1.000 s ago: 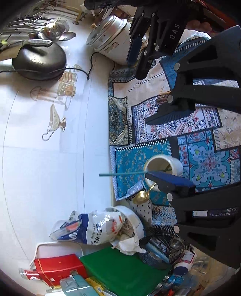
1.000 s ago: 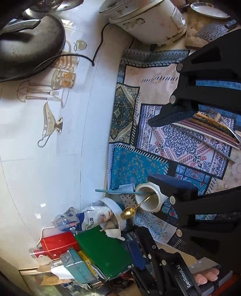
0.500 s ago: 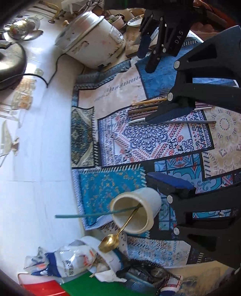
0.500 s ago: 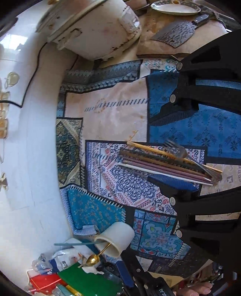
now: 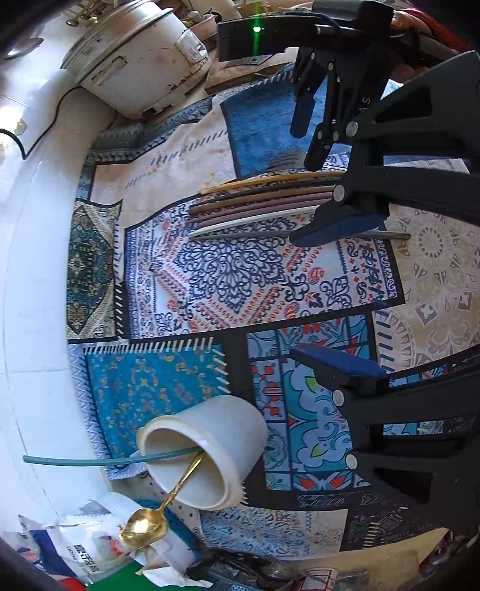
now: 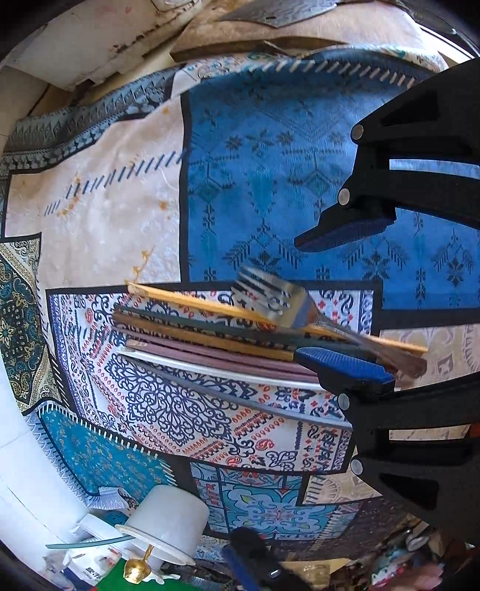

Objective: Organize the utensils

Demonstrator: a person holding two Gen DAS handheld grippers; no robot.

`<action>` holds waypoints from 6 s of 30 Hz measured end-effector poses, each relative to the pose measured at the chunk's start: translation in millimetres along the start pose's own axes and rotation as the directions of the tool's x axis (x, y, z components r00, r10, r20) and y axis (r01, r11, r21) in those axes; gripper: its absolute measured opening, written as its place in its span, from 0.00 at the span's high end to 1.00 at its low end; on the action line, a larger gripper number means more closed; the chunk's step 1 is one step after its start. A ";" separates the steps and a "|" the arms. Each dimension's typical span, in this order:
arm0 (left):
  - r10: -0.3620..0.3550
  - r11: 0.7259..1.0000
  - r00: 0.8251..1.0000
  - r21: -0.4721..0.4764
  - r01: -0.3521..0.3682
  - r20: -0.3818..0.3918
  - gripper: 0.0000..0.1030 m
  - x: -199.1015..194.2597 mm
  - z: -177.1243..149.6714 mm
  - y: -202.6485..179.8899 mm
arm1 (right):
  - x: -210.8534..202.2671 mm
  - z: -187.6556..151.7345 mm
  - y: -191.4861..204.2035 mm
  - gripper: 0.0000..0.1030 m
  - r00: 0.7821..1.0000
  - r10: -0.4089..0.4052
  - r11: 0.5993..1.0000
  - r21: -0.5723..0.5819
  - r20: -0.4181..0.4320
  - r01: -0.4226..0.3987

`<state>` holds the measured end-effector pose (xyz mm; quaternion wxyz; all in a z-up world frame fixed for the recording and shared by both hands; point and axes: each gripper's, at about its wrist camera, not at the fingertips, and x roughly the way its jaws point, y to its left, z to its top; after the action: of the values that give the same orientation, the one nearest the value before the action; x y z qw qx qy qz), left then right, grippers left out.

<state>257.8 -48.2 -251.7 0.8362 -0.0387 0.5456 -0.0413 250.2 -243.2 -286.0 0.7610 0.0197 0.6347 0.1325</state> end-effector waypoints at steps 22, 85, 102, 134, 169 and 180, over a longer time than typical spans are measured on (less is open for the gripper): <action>-0.009 0.998 0.997 0.061 0.014 -0.082 0.48 30.3 -5.7 -23.7 | 9.4 11.3 -20.9 0.78 1.000 0.028 0.999 0.015 0.010 -0.028; -0.070 0.997 0.997 -0.009 0.071 0.044 0.98 4.3 37.5 -36.7 | -24.1 59.6 -66.7 0.64 0.990 0.086 0.992 0.078 0.111 -0.095; -0.049 0.995 0.988 -0.082 0.061 0.147 0.98 -35.6 34.0 -12.3 | 30.1 103.9 -43.3 0.75 0.991 -0.081 0.989 0.132 0.109 0.066; -0.059 0.994 0.996 -0.083 0.065 0.072 0.68 -22.1 40.6 31.4 | -107.5 72.6 -14.6 0.78 0.914 -0.001 0.992 0.116 0.406 -0.050; -0.163 0.978 0.974 0.102 0.180 -0.157 1.00 80.9 43.5 4.8 | -149.8 45.4 6.2 0.78 0.871 0.003 0.994 0.096 0.491 -0.058; -0.166 0.977 0.971 0.105 0.186 -0.174 0.91 71.0 35.0 5.4 | -153.2 45.8 21.4 0.78 0.865 0.013 0.996 0.073 0.502 -0.057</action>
<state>318.4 -50.0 -302.8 0.7822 -0.0330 0.6034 -0.1514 266.5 -250.9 -125.7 0.8954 0.0976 0.4204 0.1093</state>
